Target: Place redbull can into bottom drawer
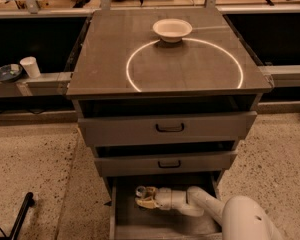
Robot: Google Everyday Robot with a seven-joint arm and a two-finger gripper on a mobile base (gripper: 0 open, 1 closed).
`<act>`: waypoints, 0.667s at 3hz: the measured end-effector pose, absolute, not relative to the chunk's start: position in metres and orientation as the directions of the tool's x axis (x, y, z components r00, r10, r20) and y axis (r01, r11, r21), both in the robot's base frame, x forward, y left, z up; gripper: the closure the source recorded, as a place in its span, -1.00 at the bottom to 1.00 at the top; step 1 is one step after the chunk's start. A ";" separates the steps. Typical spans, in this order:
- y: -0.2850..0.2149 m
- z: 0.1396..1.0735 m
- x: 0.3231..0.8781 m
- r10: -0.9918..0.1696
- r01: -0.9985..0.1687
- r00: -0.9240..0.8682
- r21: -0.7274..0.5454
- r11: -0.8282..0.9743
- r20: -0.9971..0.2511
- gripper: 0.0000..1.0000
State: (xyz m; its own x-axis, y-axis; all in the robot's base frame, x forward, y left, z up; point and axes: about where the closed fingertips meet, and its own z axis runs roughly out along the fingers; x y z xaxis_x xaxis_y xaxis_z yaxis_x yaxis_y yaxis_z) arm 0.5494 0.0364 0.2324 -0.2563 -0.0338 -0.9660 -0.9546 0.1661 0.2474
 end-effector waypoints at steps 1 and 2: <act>0.036 0.232 0.549 -0.034 -0.955 -0.256 0.247 0.166 -0.966 -0.88; 0.036 0.232 0.549 -0.034 -0.955 -0.256 0.247 0.166 -0.966 -1.00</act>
Offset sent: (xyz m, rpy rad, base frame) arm 0.0000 0.0000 0.0000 0.0000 0.0000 0.0000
